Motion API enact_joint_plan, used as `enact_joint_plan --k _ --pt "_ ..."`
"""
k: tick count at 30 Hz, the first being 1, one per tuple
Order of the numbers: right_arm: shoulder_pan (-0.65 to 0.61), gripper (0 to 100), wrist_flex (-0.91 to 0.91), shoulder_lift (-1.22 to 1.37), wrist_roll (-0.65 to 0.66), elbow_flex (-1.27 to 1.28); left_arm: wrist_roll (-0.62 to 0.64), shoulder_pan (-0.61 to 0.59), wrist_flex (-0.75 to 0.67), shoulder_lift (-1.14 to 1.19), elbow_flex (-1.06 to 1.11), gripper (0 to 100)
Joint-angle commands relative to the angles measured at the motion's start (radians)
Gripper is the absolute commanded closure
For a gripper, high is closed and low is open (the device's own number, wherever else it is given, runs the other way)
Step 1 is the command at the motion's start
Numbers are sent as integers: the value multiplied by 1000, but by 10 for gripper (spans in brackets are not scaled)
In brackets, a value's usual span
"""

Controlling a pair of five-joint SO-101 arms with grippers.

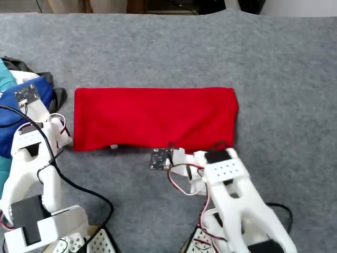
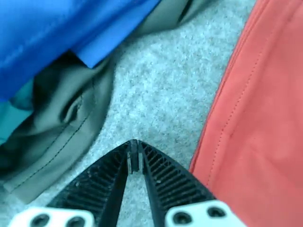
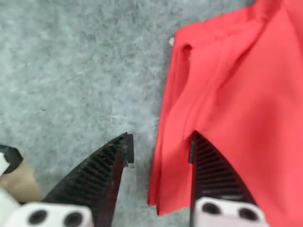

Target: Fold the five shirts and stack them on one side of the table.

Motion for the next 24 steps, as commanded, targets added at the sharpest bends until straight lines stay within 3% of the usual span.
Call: enact_joint_plan --k 1,10,16,24 --pt "-4 790 -17 59 11 -33 3 -6 3 2 -51 980" --pt "-1 793 -58 76 18 -16 3 -6 6 2 -51 980" --pt "-1 933 -64 77 18 -5 3 -6 8 2 -49 980" --pt "-1 944 -66 77 18 -5 3 -6 6 2 -43 980"
